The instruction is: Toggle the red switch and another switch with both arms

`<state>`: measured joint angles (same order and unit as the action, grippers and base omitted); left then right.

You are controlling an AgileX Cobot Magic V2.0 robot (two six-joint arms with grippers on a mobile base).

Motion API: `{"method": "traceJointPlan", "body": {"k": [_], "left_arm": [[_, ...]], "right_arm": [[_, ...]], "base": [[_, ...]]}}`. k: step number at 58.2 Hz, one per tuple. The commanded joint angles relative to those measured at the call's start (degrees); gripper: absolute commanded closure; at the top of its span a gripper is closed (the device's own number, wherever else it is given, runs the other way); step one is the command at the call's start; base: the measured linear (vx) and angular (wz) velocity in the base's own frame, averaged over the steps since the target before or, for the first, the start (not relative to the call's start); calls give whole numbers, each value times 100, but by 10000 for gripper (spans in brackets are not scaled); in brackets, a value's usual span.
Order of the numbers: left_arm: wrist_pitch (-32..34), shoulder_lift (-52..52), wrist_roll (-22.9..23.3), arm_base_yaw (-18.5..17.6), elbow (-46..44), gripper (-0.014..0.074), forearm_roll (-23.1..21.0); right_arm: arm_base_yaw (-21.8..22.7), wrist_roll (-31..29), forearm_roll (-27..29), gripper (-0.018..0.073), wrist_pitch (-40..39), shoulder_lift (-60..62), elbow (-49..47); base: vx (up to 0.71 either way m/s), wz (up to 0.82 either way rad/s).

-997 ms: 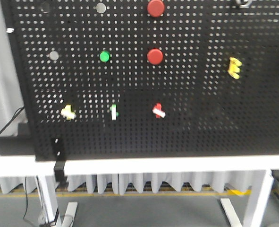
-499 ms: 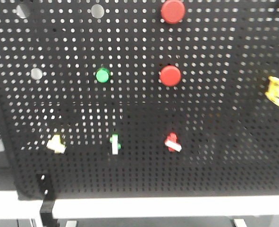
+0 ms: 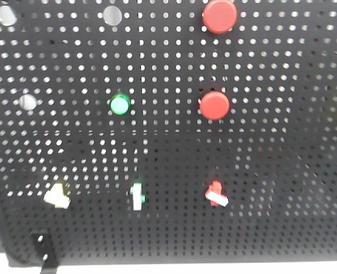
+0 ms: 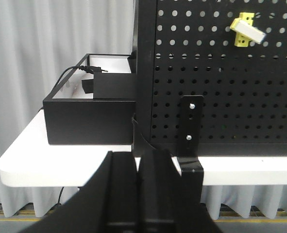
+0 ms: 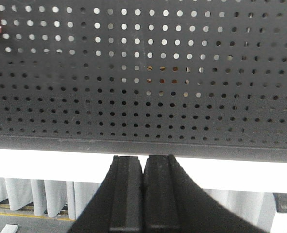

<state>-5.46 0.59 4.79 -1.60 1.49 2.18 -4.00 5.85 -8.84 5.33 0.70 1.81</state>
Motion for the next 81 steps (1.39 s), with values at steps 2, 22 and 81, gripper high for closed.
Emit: {"method": "traceJointPlan", "body": {"k": [2, 22, 81], "left_arm": [[487, 41, 22, -4, 97, 594, -44], [487, 41, 22, -4, 97, 594, -44], [1766, -543, 13, -10, -1194, 594, 6]], "right_arm": [[16, -35, -17, 566, -452, 54, 30], [16, -35, -17, 566, -452, 54, 30], [16, 95, 110, 566, -1197, -1011, -1837]], "base": [[8, 0], [4, 0], [0, 0]]}}
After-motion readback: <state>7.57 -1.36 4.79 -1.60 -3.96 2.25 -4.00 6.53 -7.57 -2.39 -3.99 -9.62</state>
